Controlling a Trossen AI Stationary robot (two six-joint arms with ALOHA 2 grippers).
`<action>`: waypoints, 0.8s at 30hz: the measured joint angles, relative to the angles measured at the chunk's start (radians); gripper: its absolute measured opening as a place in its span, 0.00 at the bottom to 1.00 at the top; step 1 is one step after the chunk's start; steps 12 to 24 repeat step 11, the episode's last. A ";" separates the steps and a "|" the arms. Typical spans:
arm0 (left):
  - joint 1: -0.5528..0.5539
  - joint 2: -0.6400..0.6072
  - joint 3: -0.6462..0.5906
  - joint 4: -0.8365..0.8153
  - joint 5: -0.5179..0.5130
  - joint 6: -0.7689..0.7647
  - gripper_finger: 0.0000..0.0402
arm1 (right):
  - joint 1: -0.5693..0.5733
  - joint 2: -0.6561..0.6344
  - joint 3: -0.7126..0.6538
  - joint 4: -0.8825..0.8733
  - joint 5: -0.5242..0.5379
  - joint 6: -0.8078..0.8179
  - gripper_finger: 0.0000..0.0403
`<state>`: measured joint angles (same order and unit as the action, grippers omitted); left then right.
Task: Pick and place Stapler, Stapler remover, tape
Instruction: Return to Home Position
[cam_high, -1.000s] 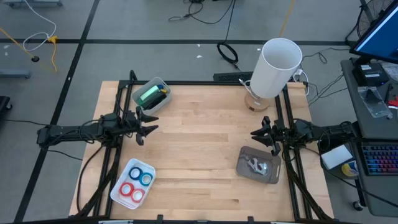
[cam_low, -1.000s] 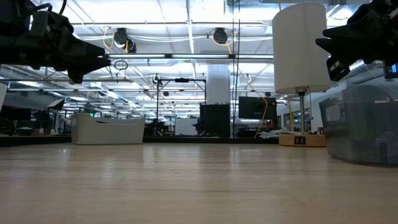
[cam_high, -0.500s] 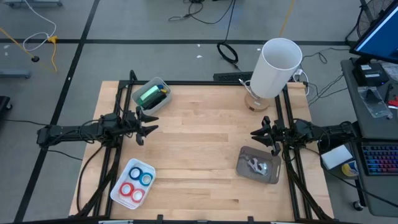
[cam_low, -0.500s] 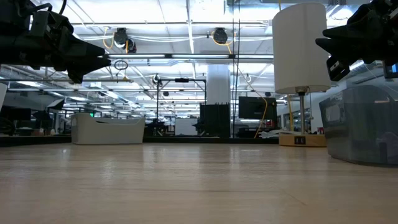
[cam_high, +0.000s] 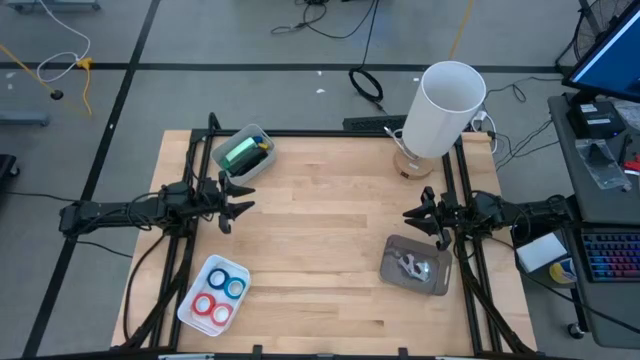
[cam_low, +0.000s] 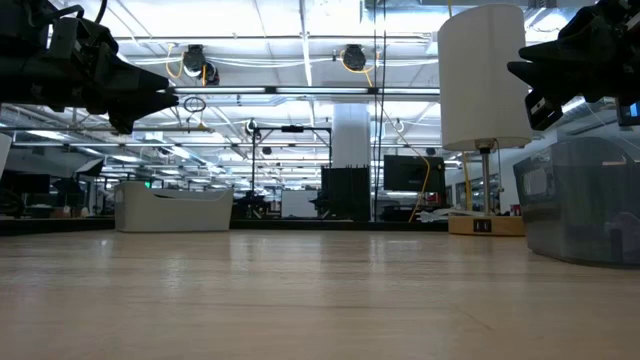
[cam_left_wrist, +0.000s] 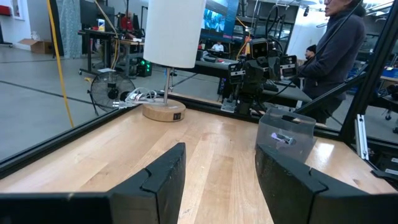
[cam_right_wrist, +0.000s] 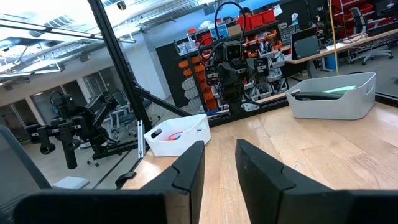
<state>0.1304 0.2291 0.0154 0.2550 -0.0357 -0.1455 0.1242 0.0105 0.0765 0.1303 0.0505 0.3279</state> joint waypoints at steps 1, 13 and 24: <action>0.000 0.000 0.000 0.000 0.000 0.000 0.48 | 0.000 0.000 0.000 0.000 0.000 0.000 0.21; 0.000 0.000 0.000 0.000 0.000 0.000 0.48 | 0.000 0.000 0.000 0.000 0.000 0.000 0.21; 0.000 0.000 0.000 0.000 0.000 0.000 0.48 | 0.000 0.000 0.000 0.000 0.000 0.000 0.21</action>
